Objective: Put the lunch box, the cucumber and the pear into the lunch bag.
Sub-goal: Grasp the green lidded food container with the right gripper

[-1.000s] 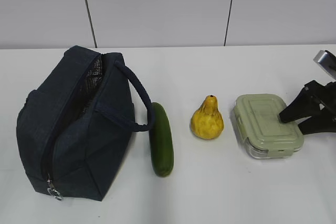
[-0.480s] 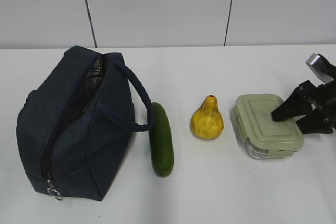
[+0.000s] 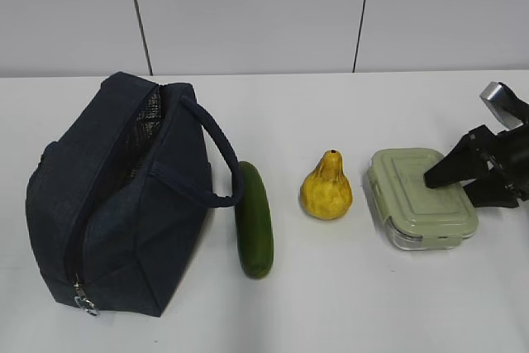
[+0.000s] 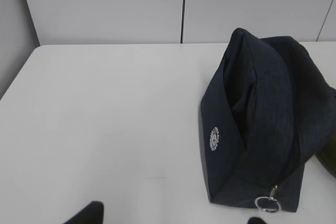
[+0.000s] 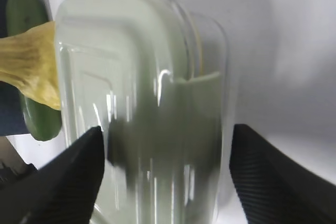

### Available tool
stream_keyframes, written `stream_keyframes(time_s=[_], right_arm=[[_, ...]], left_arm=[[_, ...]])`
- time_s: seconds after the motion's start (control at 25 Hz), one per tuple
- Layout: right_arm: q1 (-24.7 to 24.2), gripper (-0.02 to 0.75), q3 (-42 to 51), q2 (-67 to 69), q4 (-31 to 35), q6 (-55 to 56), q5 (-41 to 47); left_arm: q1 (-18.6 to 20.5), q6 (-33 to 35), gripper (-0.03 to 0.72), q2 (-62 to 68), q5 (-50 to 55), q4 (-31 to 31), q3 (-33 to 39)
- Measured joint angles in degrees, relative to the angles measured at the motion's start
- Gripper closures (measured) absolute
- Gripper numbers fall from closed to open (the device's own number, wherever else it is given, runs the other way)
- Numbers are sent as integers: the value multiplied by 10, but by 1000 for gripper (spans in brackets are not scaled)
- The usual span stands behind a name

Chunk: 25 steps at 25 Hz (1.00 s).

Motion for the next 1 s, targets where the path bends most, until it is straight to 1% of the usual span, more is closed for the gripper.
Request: stream_keyframes(time_s=[0.64, 0.72, 0.92, 1.0], right_arm=[[0, 169, 0, 12, 17, -3, 3], [0, 186, 0, 12, 17, -3, 5], [0, 258, -1, 12, 14, -3, 12], [0, 265, -1, 12, 14, -3, 15]], left_arm=[[0, 0, 220, 0, 0, 0, 0], [0, 0, 220, 0, 0, 0, 0], [0, 0, 220, 0, 0, 0, 0], [0, 0, 220, 0, 0, 0, 0]])
